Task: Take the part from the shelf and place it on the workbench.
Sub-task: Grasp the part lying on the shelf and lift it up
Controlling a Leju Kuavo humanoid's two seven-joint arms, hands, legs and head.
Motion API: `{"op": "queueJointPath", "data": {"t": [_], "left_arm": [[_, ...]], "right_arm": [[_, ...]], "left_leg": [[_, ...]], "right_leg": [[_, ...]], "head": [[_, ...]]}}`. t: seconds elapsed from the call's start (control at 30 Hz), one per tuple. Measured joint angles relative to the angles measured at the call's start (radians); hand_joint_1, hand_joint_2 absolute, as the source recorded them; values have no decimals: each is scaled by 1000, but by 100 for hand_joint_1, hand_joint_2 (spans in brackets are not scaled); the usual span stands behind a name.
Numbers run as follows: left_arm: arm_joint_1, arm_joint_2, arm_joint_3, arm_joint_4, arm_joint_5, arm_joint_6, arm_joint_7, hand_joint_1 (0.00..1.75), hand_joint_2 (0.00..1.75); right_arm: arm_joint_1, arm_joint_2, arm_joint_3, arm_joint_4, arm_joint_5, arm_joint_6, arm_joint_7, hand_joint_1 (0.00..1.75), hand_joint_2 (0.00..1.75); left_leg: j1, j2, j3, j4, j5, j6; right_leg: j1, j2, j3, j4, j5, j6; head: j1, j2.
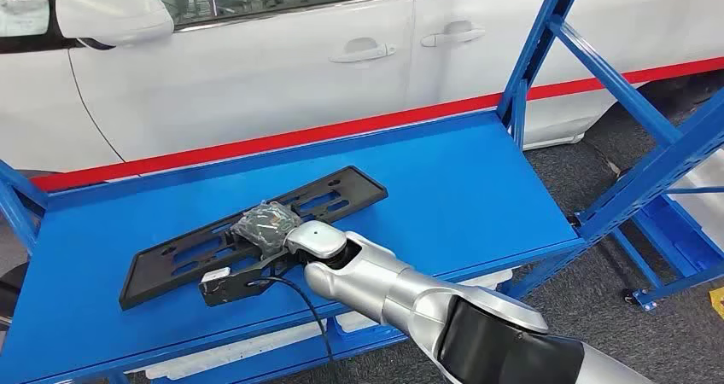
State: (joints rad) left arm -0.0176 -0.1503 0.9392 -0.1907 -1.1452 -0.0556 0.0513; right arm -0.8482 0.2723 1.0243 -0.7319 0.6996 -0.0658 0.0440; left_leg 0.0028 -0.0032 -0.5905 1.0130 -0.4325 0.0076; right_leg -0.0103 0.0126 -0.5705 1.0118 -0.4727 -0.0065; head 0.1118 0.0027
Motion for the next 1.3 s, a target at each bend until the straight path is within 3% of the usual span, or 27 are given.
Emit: {"op": "queueJointPath", "data": {"t": [0.07,0.3,0.43,0.77,0.9,1.3], "left_arm": [[1,-5,0,0,-9,11,1,0,0],[4,-18,-8,0,-64,16,-9,0,0],[2,-16,-8,0,-64,12,-9,0,175],[1,-13,-7,0,-56,26,-6,0,175],[1,-12,-4,0,-43,30,-14,0,175],[2,-11,5,0,-44,24,-9,0,175]], "right_arm": [[4,-31,-1,-14,-5,1,-20,175,175],[71,-292,-59,-151,-2,-4,-110,175,175],[91,-345,-87,-201,10,16,-94,175,175],[125,-392,-127,-267,21,33,-82,175,175],[150,-410,-148,-307,40,-4,-80,175,175],[195,-504,-278,-630,19,-39,-108,175,175]], "left_leg": [[0,-1,0,0,0,0],[-2,-12,3,3,-2,7],[-3,-7,5,4,-3,8],[-3,-7,5,3,-3,9],[-3,-8,4,4,-3,9],[-3,-7,1,4,-3,9]], "right_leg": [[0,-1,1,0,0,0],[-3,-11,12,-3,-2,8],[-3,-7,11,-3,-1,10],[-3,-7,11,-3,-1,10],[-3,-8,11,-3,-1,11],[-3,-7,8,-3,-1,11]], "head": [[0,0],[0,0],[0,0],[0,0],[0,0],[0,0]]}}
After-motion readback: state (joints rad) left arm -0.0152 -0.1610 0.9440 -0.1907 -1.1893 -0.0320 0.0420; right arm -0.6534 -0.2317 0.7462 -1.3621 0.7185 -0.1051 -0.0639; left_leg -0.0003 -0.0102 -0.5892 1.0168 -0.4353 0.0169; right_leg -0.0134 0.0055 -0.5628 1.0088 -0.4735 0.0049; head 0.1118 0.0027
